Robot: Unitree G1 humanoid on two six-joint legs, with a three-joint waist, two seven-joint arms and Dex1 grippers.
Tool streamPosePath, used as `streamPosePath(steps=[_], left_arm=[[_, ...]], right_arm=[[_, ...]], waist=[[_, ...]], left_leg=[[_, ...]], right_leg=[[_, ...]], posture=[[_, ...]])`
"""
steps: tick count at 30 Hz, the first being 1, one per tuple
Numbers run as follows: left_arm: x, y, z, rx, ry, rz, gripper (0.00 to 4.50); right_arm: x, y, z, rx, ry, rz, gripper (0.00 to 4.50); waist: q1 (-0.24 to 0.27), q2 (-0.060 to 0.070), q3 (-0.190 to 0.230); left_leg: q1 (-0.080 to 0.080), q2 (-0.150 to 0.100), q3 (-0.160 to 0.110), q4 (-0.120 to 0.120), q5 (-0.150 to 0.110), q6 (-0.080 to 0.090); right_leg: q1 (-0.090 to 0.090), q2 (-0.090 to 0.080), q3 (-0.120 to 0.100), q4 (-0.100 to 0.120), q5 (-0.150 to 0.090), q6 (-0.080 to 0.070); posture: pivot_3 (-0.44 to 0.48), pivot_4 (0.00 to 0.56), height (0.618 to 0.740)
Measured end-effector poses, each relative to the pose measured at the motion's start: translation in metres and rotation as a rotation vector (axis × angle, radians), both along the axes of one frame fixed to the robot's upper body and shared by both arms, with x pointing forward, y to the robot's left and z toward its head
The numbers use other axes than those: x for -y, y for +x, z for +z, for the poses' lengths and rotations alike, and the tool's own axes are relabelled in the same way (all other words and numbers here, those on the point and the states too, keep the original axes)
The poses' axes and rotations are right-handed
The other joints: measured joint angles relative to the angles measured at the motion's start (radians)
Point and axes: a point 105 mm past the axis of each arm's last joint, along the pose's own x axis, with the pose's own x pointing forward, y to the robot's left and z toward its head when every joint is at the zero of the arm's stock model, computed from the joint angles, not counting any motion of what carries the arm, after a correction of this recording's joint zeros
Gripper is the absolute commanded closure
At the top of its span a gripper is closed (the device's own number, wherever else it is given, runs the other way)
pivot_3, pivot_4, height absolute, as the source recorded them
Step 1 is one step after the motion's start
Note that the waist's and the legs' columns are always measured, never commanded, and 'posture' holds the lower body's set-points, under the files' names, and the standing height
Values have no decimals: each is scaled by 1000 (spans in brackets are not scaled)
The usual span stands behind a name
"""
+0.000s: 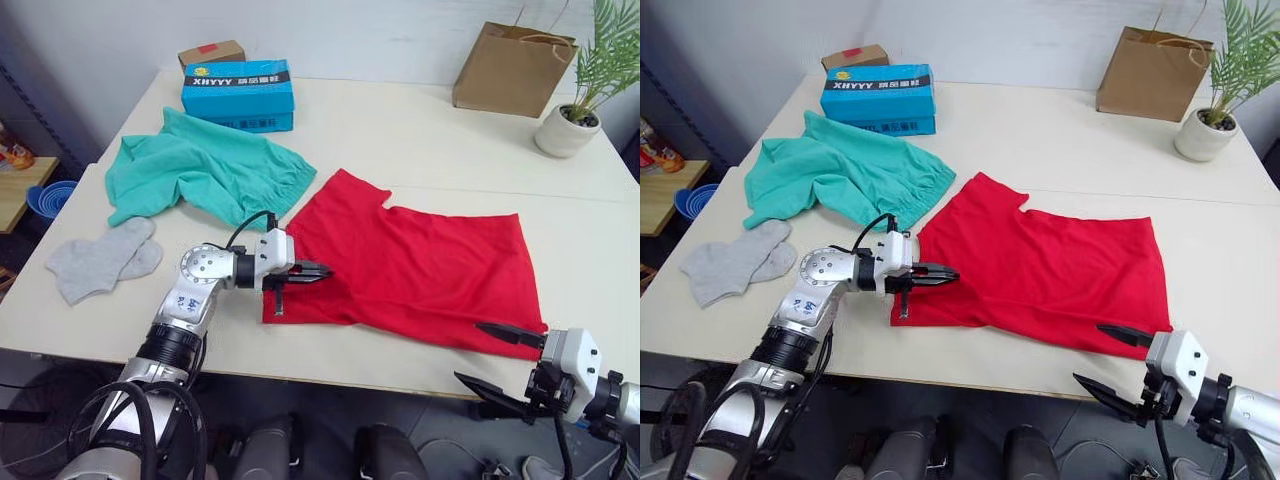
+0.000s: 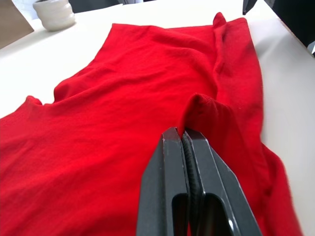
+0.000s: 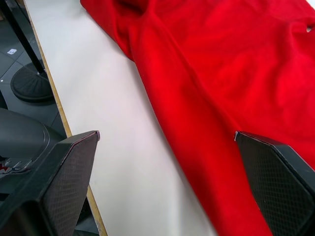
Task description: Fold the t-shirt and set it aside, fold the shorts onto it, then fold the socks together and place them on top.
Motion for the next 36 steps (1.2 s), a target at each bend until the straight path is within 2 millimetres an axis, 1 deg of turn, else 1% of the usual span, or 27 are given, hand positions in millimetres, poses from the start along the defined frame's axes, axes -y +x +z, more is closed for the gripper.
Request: streamPosePath(steps=[3, 5, 7, 9, 11, 12, 13, 14, 15, 16, 18, 20, 21, 22, 23, 24, 25, 26, 28, 30, 32, 34, 35, 36], left_arm=[[1, 1, -3, -16, -5, 2, 3095], [1, 4, -1, -6, -26, 28, 2459], [-4, 12, 7, 14, -75, 98, 1877], [-15, 21, 18, 30, -148, 193, 1877], [-34, 30, 36, 48, -263, 308, 1822], [-42, 27, 45, 63, -309, 321, 1822], [-45, 19, 54, 81, -339, 304, 2012], [-45, 12, 58, 88, -336, 272, 2216], [-45, 2, 57, 87, -306, 234, 2411], [-42, -13, 49, 72, -233, 171, 2716], [-34, -33, 29, 12, -143, 83, 3324], [-24, -49, 5, -62, -68, 10, 4002], [-19, -55, -4, -78, -34, -14, 4351], [-13, -59, -12, -92, -1, -38, 4500], [-9, -60, -17, -94, 20, -48, 4500], [-7, -59, -22, -79, 43, -46, 4500], [-6, -53, -26, -69, 50, -18, 4500], [-6, -42, -33, -71, 53, 40, 4500], [-9, -30, -41, -73, 75, 94, 4500], [-11, -25, -47, -71, 108, 113, 4500], [-10, -24, -45, -53, 119, 110, 4500], [-10, -17, -44, -33, 116, 156, 4500], [-12, -13, -44, -31, 111, 188, 4500], [-16, -8, -43, -25, 101, 225, 4500]], right_arm=[[-1, 0, -1, 0, 6, -2, 0], [-1, 0, -1, 3, 15, -11, 0], [-1, 3, -1, 20, 40, -44, 0], [-1, 8, 3, 38, 84, -76, 0], [-4, 13, 11, 54, 143, -96, 407], [-8, 14, 15, 61, 155, -86, 633], [-14, 15, 19, 68, 163, -67, 959], [-21, 16, 20, 70, 164, -41, 1255], [-28, 16, 19, 63, 160, -16, 1594], [-38, 17, 15, 58, 144, 15, 1964], [-47, 21, 6, 46, 113, 26, 2621], [-54, 30, -1, 66, 85, 14, 3351], [-57, 35, -3, 81, 75, 7, 3734], [-59, 38, -6, 87, 64, -3, 4074], [-59, 41, -8, 96, 56, -17, 4445], [-59, 45, -12, 102, 50, -41, 4480], [-59, 48, -16, 100, 37, -53, 4480], [-59, 51, -21, 101, 12, -66, 4480], [-56, 55, -26, 108, -20, -88, 4480], [-49, 62, -29, 123, -47, -125, 4480], [-41, 65, -30, 137, -66, -158, 4480], [-27, 67, -31, 151, -91, -197, 4480], [-17, 68, -31, 157, -109, -221, 4480], [-4, 70, -31, 162, -134, -251, 4480]], waist=[[1, 0, 0], [2, 0, 0], [2, 0, 0], [1, -1, 0], [-6, -1, 1], [-9, -1, 1], [-12, -1, 1], [-12, -1, 1], [-14, -2, 0], [-18, -2, 0], [-21, -1, 0], [-18, -1, 0], [-16, -1, 0], [-13, -1, 0], [-10, -1, 0], [-8, -1, 0], [-6, -1, 0], [-3, -1, 0], [-2, -1, 0], [-2, -1, 0], [-2, -1, 0], [-1, -1, 0], [-1, -1, 0], [-1, -1, 0]], left_leg=[[0, 0, 0, 0, 0, 0], [0, 0, 0, 1, 0, 0], [0, 0, 0, 1, 0, 0], [0, 0, -1, 1, 0, 0], [0, 0, -1, 1, 0, 0], [0, 1, -1, 1, 0, 0], [0, 1, -1, 0, 0, -1], [0, 1, -1, 0, 0, -1], [0, 1, -1, 0, 0, -1], [1, 0, -1, -1, 0, -2], [1, 0, -1, -1, 0, -2], [0, 0, -1, 0, 0, -2], [0, 0, -1, 0, -2, -5], [0, 0, -1, 0, -3, -6], [0, 0, 0, 0, -2, -6], [0, 0, 0, 0, -1, -7], [0, 0, 0, 0, -1, -7], [0, 0, 1, 0, 0, -6], [0, 0, 1, 0, 1, -5], [0, 0, 2, 0, 1, -5], [0, 0, 2, -1, 1, -5], [0, 0, 1, -1, 0, -6], [0, 0, 1, -1, 0, -5], [0, 0, 1, -1, 3, -1]], right_leg=[[0, 0, -1, 0, 0, 0], [0, 0, 0, 0, 0, 0], [0, 0, 0, 0, 0, 0], [0, 0, 0, 0, 0, 0], [0, -1, 0, 1, 0, 0], [0, -1, 0, 1, 0, 0], [0, -1, 0, 1, 0, 0], [0, -1, 0, 1, 0, 0], [0, 0, -1, 1, 0, 0], [0, 0, -1, 0, 0, 0], [0, 0, 0, 0, 0, 0], [0, 0, -1, 0, 0, 0], [0, 0, -1, -1, 0, 0], [0, -1, 0, 0, 0, 0], [0, -1, 0, -1, 0, 0], [0, 0, 0, -1, 0, -1], [0, -1, 1, -1, 0, -1], [-1, -1, 1, -1, 0, -3], [-1, -1, 2, -1, 1, -3], [-1, -1, 2, -1, 1, -3], [-1, -1, 2, 0, 1, -3], [-2, -1, 1, 1, 1, -2], [-2, -1, 1, 1, 1, -2], [-2, -1, 0, 2, 1, -2]], posture=[[0, 150, 740], [0, 150, 740], [0, 150, 740], [0, 150, 740], [0, 150, 740], [0, 150, 740], [0, 150, 740], [0, 150, 740], [0, 150, 740], [0, 150, 740], [0, 150, 740], [0, 150, 740], [0, 150, 740], [0, 150, 740], [0, 150, 740], [0, 150, 740], [0, 150, 740], [0, 150, 740], [0, 150, 740], [0, 150, 740], [0, 150, 740], [0, 150, 740], [0, 150, 740], [0, 150, 740]])
